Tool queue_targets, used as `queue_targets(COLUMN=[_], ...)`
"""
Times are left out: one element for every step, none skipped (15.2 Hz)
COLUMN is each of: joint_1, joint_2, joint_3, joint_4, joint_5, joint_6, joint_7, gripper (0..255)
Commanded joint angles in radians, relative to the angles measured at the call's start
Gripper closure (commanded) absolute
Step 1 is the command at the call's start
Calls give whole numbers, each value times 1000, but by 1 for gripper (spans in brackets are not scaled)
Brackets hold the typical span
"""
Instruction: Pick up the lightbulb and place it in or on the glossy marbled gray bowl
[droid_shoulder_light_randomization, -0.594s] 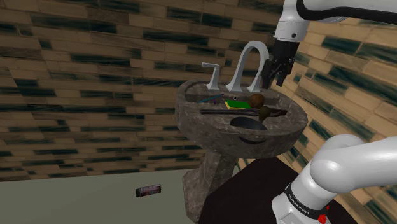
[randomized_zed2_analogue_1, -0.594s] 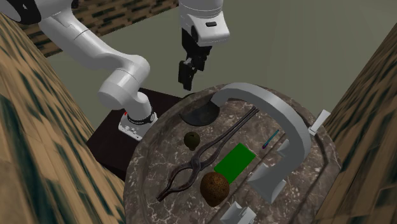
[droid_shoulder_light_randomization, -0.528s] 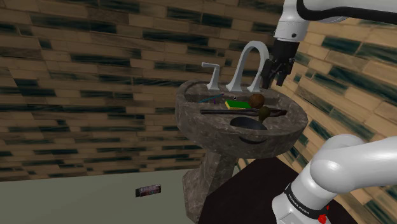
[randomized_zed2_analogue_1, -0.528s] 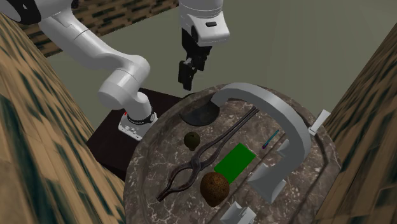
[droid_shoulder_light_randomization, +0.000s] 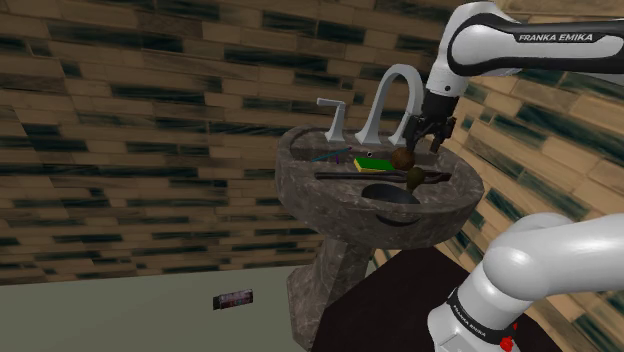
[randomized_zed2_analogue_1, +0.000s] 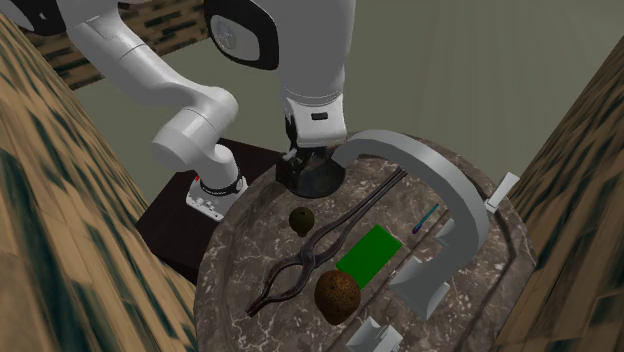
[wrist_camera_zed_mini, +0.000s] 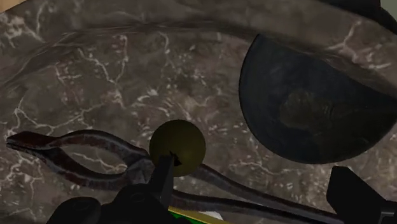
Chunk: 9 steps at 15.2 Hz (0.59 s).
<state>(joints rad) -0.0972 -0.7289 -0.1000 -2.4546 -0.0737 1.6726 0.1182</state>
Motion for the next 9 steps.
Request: queue_targets(joint_1=[-27,-40,-53,-66,-80,-88,-88,-88,-89], joint_2=[20,31,43,56,71,81,83,86,89], joint_3=[-25,-36,-48,-60,-72,-80,-82,-83,-84], joint_4=[-34,-51,-68,-84,-99,-107,-119,-131,-142], joint_5=[-14,-21,-27,-34,-40,-43,-44,-46,-47], joint_6=[68,102,136,171,206,228,242,256,271], joint_7=[13,19,26,33,39,43,43,43,44], gripper=[0,0,0,0,0,0,0,0,0])
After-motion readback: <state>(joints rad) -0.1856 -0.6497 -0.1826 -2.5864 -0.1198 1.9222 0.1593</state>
